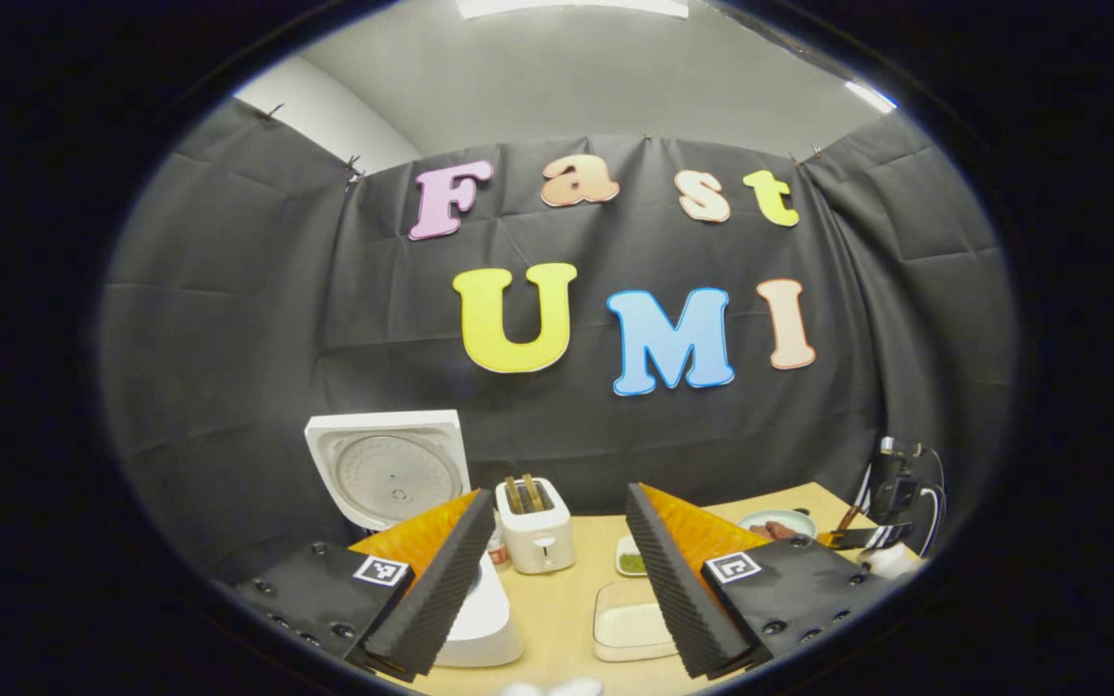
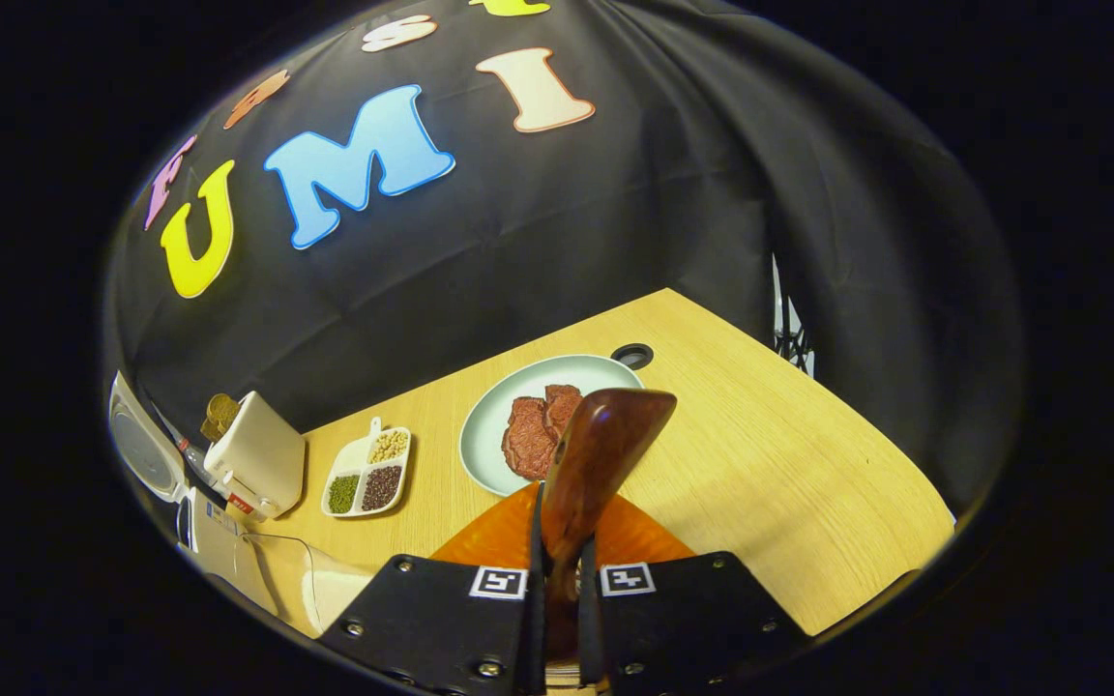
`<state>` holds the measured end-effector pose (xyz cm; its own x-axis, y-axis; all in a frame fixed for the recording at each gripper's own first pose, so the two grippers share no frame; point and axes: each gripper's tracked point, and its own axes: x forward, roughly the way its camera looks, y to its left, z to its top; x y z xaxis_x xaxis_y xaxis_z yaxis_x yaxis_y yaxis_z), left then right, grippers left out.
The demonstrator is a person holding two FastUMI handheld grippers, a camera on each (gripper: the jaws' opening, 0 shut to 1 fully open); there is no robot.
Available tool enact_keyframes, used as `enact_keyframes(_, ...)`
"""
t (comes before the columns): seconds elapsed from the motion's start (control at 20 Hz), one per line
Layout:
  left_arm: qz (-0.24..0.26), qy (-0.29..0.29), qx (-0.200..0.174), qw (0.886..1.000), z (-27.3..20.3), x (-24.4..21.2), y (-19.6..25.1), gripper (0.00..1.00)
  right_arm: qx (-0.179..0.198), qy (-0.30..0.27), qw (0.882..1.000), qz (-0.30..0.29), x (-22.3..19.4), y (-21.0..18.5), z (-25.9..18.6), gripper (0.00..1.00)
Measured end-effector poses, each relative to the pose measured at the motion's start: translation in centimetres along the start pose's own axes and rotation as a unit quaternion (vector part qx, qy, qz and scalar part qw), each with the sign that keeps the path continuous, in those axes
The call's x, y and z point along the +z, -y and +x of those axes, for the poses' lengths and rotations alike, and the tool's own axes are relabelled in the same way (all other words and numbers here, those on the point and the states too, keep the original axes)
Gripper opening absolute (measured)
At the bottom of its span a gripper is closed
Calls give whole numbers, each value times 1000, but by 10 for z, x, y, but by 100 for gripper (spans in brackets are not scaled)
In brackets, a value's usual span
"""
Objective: Close the left gripper, press the button to open the rice cooker; take a wooden spoon from the chopstick holder with the right hand, scoop a spoonful of rice and pour it into the rice cooker, then put the wooden spoon back into the chopstick holder.
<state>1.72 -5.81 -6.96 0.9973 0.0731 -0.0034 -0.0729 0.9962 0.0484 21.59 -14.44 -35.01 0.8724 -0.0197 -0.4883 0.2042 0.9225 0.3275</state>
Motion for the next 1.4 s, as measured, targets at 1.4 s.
enact_keyframes(1.4,-23,23,13,999,-38,-8,-103,96,110,52,966,-229,-2,-270,-109,13)
